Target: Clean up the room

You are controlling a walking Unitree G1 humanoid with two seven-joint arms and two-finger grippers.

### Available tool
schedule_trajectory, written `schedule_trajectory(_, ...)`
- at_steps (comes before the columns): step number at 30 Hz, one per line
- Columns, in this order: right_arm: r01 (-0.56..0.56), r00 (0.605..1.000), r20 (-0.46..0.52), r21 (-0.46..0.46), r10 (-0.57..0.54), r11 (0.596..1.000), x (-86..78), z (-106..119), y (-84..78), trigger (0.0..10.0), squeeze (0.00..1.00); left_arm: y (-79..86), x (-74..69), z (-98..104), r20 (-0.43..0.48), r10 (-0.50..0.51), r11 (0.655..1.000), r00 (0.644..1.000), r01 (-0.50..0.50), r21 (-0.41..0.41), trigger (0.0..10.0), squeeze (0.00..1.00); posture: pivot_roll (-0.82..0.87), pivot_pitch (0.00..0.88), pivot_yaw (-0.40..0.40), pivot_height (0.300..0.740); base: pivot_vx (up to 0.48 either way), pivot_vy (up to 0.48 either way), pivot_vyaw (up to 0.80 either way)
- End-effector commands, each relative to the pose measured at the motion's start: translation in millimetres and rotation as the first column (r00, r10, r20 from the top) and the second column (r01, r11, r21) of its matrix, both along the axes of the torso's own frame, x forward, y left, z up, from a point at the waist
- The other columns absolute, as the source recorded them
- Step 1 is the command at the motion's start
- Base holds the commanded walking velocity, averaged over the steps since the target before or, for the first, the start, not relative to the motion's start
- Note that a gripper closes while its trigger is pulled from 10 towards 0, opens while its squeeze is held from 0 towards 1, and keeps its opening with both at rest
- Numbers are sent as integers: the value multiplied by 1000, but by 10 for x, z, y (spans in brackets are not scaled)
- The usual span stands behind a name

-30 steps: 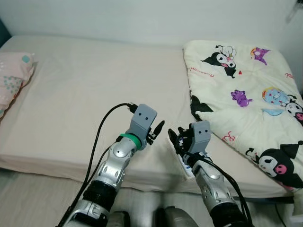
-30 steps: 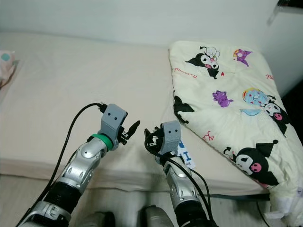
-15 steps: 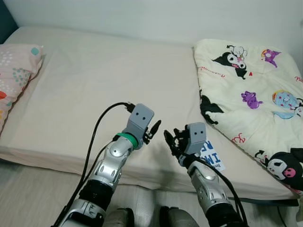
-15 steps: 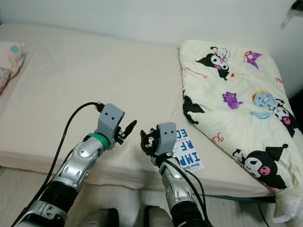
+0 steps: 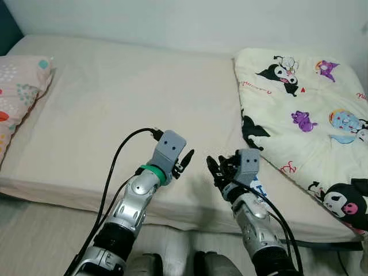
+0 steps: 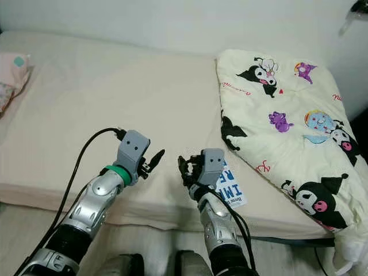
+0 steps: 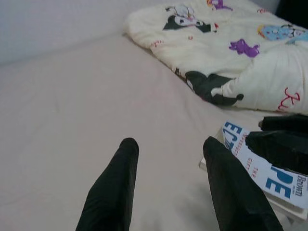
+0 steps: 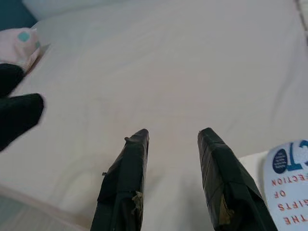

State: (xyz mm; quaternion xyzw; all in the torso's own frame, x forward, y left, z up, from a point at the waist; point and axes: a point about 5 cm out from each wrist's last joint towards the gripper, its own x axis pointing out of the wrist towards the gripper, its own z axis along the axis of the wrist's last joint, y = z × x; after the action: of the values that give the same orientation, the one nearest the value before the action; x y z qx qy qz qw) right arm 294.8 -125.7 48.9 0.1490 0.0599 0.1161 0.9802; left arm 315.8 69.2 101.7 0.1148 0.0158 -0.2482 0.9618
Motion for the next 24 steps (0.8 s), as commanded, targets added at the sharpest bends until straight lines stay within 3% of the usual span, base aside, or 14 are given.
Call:
schedule_trajectory(1, 12, 1000, -26, 13, -12, 1000, -41, -54, -30, 10000, 0, -3, -32, -58, -23, 3, 1000, 1000, -3, 8, 10000, 0, -69, 59, 18, 690, 0, 0, 0)
schedule_trajectory(13, 24, 1000, -20, 23, -23, 999, -33, -28, -61, 10000, 0, -19, -26, -37, -18, 4, 1000, 1000, -4, 3, 10000, 0, -70, 65, 18, 655, 0, 0, 0)
schedule_trajectory(24, 87, 996, -13, 40, -87, 995, -14, 13, -216, 10000, 0, -22, -6, -9, -14, -3, 1000, 1000, 3, 4, 10000, 0, -76, 73, 34, 610, 0, 0, 0)
